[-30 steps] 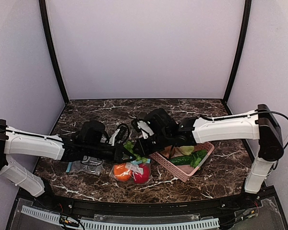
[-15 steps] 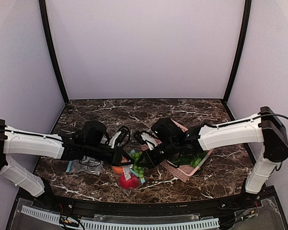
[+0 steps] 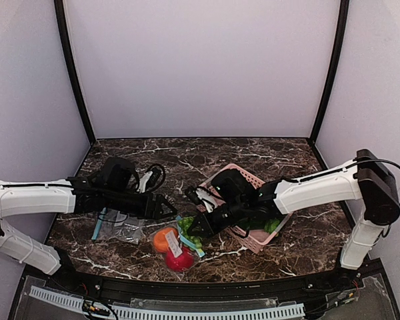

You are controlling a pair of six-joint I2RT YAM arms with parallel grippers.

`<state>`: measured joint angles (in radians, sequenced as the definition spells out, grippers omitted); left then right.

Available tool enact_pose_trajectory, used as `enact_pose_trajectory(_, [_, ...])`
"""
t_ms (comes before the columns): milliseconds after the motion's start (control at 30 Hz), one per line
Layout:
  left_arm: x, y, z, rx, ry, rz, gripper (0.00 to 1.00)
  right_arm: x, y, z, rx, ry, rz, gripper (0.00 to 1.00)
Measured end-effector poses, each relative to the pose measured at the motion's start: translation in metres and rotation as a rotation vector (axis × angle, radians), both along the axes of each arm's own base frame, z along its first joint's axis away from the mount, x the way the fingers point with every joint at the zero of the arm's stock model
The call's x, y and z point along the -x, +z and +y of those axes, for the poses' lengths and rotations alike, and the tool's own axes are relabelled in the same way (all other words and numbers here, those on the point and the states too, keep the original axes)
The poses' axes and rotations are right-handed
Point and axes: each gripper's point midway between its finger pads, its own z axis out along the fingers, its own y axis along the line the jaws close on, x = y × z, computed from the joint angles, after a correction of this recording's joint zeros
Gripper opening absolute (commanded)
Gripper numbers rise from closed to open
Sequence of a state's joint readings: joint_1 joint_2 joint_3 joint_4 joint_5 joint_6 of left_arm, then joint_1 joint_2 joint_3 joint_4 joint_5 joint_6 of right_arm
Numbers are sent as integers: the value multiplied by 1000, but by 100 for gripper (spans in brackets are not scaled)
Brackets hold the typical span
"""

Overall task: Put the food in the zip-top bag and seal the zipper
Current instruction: Pick up the zipper food storage bag at the center of the board, then place the fake fruit in the bin.

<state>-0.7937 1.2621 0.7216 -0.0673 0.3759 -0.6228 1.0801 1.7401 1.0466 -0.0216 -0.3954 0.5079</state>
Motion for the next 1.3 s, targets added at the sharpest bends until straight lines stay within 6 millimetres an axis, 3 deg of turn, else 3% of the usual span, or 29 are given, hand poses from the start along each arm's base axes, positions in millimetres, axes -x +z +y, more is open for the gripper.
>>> enact_pose_trajectory(67, [-8, -3, 7, -22, 25, 5, 75, 1, 0, 0, -6, 3, 4, 0])
enact_pose_trajectory(167, [-19, -6, 9, -53, 42, 14, 67, 2, 0, 1, -18, 6, 6, 0])
enact_pose_trajectory(300, [-29, -18, 10, -72, 54, 52, 66, 2, 1, 3, -26, 6, 7, 0])
enact_pose_trajectory(667, [-32, -58, 0, -77, 41, 187, 62, 2, -1, 4, -25, 10, 11, 0])
enact_pose_trajectory(1067, [-38, -54, -20, 31, 35, 222, 50, 2, -3, 4, -27, 11, 11, 0])
enact_pose_trajectory(1300, [-37, -59, -21, 47, 43, 243, 44, 2, -3, 4, -26, 11, 12, 0])
